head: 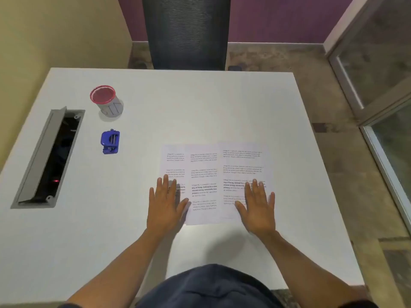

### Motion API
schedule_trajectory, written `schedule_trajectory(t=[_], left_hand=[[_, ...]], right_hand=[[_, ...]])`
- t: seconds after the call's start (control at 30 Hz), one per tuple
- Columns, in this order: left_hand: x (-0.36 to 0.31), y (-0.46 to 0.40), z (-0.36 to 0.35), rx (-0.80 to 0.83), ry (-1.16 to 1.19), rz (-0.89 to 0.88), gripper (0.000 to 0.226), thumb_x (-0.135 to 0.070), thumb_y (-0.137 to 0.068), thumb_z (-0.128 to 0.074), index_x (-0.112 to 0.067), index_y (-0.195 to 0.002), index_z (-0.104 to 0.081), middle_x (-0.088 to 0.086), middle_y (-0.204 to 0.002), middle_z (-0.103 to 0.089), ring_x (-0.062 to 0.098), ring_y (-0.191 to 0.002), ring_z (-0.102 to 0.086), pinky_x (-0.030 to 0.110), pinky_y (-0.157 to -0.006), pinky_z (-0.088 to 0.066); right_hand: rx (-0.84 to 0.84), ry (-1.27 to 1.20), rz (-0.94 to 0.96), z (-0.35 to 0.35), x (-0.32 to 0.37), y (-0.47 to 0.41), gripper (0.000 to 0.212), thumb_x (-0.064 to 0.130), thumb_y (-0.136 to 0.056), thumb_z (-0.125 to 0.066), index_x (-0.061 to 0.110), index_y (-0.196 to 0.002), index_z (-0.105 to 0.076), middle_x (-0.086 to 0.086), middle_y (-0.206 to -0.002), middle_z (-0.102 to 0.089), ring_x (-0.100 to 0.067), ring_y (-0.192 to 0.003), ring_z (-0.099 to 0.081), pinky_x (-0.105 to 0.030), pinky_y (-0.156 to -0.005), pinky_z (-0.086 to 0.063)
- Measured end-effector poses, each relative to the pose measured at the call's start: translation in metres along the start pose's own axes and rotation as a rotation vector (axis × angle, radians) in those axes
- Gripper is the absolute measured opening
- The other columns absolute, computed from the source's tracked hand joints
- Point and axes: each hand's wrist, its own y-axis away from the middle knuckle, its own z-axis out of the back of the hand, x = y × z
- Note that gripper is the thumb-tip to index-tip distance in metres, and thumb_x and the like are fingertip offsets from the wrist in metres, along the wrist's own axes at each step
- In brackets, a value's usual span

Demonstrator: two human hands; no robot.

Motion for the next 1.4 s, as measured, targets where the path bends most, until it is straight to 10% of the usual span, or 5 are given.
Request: schedule_trajectory(t=[0.23,0.4,1.1,1.4], left_hand=[[0.0,0.007,-0.014,0.235,0.089,0.397,0.085,-0.056,-0.081,-0.06,-0.023,-0.149,-0.021,0.024,-0.155,-0.013,0.043,-0.141,-0.015,0.055,-0.106,-0.034],[-0.009,-0.001,-0.01,0.123,0.222,0.526,0.082,-0.052,-0.071,-0.074,-0.015,-0.132,-0.034,0.015,-0.121,-0.042,0.038,-0.12,-0.039,0.053,-0.091,-0.044],[-0.046,-0.015,-0.016,0.033,0.478,0.816,0.082,-0.035,-0.068,-0.083,-0.003,-0.13,-0.04,0.017,-0.139,-0.039,0.038,-0.127,-0.035,0.05,-0.096,-0.042],[-0.049,-0.022,-0.009,0.035,0.608,0.854,0.076,-0.028,-0.07,-0.083,0.0,-0.127,-0.041,0.022,-0.131,-0.042,0.041,-0.121,-0.044,0.05,-0.093,-0.046]], right_hand=[[0.219,0.003,-0.172,-0.02,-0.011,0.004,0.068,0.064,-0.096,-0.017,0.039,-0.151,0.013,-0.008,-0.163,0.017,-0.036,-0.15,0.012,-0.067,-0.115,-0.006],[0.264,0.005,-0.157,-0.019,-0.007,0.0,0.067,0.064,-0.096,-0.015,0.04,-0.151,0.013,-0.01,-0.163,0.017,-0.038,-0.149,0.014,-0.064,-0.115,-0.001],[0.197,0.045,0.028,-0.025,0.051,0.012,0.069,0.067,-0.094,-0.019,0.041,-0.15,0.011,-0.004,-0.161,0.018,-0.035,-0.149,0.015,-0.059,-0.116,0.006],[0.03,0.04,0.107,-0.008,0.068,0.019,0.063,0.047,-0.067,-0.083,0.031,-0.126,-0.066,-0.012,-0.133,-0.062,-0.041,-0.115,-0.063,-0.063,-0.082,-0.052]])
